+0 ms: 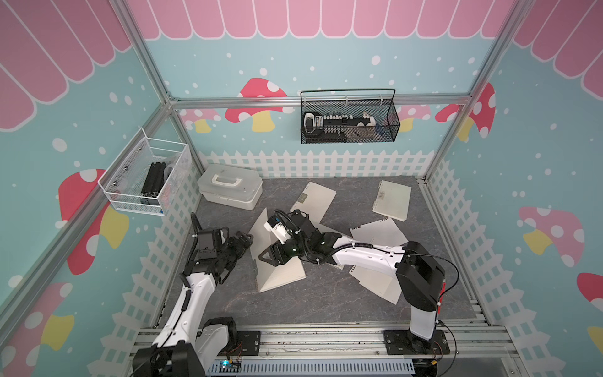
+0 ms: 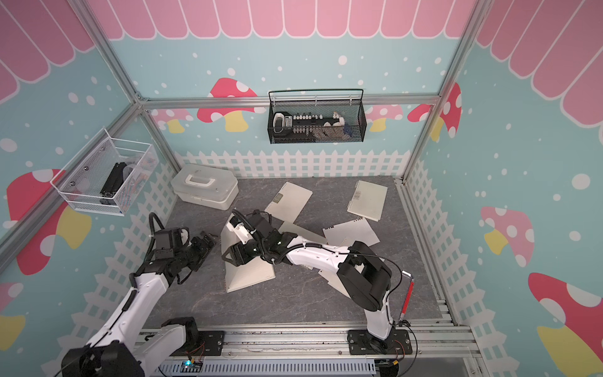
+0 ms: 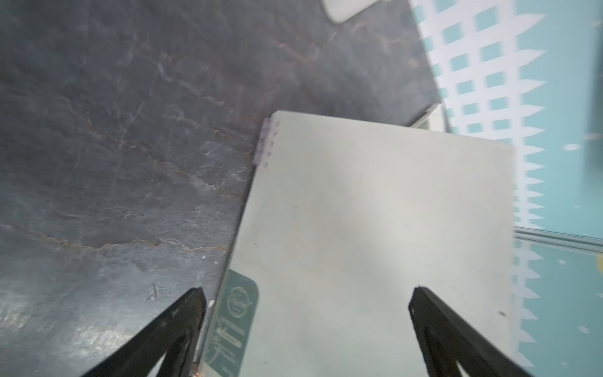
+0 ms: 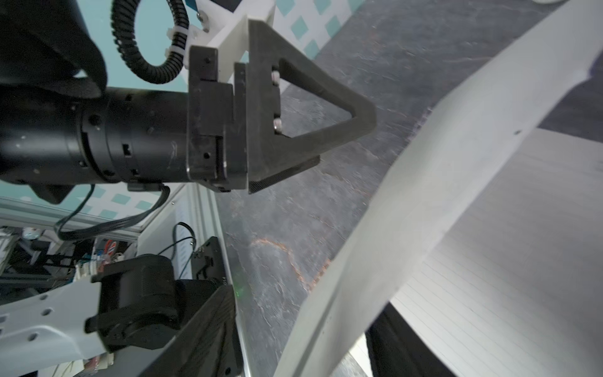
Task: Tear off pages from different notebooks
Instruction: Open the notebook at the center of the board.
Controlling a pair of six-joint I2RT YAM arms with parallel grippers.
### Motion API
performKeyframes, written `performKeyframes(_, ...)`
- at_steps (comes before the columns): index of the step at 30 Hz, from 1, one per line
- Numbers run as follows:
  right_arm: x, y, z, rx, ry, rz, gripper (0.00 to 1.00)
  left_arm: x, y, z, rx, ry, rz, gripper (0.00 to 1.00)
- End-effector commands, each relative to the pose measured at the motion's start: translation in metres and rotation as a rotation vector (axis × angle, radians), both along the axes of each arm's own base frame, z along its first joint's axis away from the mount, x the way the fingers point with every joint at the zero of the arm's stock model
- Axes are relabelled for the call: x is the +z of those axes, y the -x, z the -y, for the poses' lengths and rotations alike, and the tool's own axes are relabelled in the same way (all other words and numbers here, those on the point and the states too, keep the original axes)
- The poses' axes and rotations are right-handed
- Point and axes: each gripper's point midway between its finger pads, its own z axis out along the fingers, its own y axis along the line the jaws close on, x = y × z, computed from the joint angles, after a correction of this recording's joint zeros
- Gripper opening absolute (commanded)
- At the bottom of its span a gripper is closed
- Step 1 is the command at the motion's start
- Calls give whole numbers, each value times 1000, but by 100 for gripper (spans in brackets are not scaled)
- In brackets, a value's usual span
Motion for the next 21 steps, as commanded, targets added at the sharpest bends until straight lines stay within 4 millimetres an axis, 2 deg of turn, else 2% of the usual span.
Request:
performKeyframes(1, 3, 16, -24, 92, -68, -13, 65, 42, 2, -2, 58, 42, 163, 99)
performKeyframes(3, 7, 21, -34, 131, -110, -5, 65, 60, 1, 0, 51, 52, 230, 99)
performKeyframes(5, 4, 27, -42, 173, -132, 3, 66, 64, -3, 6, 12, 59, 228, 99)
performKeyframes(11, 0, 43, -53, 282, -169, 18, 67, 30, -12, 10, -40, 78, 84, 96)
performKeyframes(16, 1, 59, -55, 363, -180, 38, 68, 38, -6, 0, -9, 25, 103, 95)
performKeyframes(21, 14, 72, -50, 414, -198, 55, 71, 37, 2, -9, 9, -5, 83, 95)
